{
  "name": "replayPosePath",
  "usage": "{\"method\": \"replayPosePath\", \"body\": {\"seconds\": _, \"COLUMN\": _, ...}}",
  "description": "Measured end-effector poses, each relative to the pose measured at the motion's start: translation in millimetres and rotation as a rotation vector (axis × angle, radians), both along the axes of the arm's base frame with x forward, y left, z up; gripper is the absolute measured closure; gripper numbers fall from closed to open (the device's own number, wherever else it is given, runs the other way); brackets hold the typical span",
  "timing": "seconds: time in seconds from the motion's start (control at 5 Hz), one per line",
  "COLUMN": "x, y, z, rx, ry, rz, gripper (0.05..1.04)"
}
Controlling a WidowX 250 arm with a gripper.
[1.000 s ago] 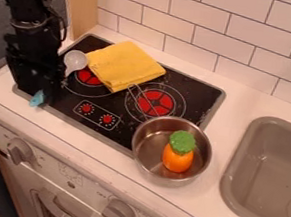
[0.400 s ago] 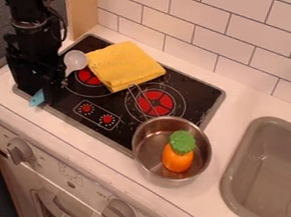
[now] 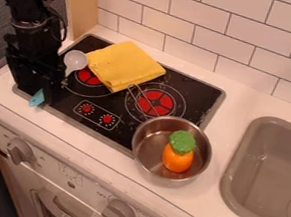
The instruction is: Move something on the table
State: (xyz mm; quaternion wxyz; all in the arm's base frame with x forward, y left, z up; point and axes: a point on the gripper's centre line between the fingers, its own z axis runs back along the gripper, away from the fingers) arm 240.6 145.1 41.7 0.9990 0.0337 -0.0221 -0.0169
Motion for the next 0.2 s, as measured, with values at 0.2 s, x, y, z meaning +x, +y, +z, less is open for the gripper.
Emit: {"method": "replayPosePath", "body": {"seconds": 0.2, "x": -0.2, "y": 0.4, "z": 0.0, "rx": 0.000, "ry": 0.000, "rz": 0.002, "gripper": 0.083}}
